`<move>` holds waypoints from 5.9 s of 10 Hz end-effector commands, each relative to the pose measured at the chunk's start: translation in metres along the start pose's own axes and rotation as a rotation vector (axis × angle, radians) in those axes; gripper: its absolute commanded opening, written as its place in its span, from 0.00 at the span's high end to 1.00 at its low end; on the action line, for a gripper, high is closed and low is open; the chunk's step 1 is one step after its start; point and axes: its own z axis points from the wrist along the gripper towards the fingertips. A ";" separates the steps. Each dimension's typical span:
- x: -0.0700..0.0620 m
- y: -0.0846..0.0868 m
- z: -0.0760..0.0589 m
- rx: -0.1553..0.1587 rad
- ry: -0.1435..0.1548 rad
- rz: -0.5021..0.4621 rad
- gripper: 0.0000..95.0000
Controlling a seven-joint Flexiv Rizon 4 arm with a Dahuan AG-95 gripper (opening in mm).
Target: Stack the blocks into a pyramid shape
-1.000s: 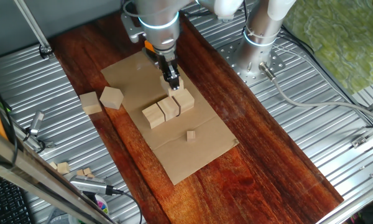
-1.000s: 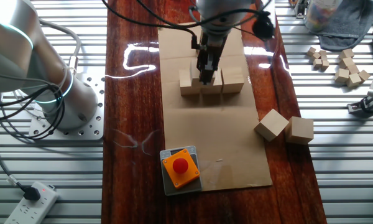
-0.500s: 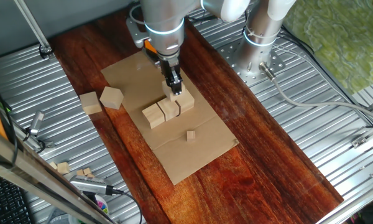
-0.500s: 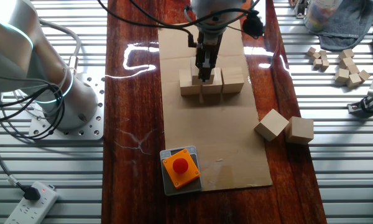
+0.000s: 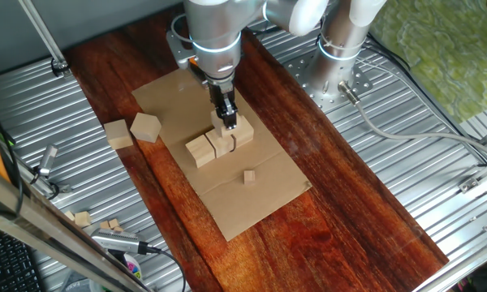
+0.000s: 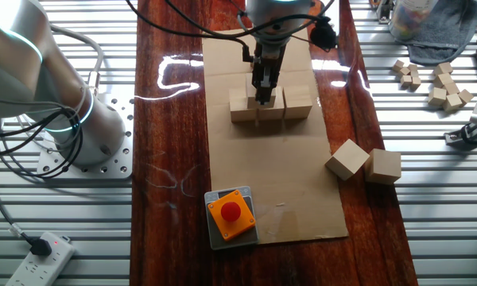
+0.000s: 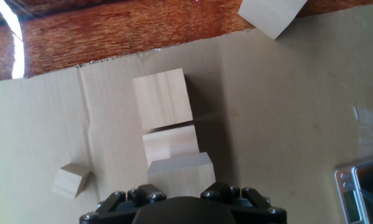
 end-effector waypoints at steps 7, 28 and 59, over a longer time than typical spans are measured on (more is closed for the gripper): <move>-0.002 0.003 0.011 0.000 -0.001 0.011 1.00; 0.000 0.003 0.020 -0.003 -0.003 0.003 1.00; -0.037 -0.061 -0.039 0.094 0.003 -0.228 1.00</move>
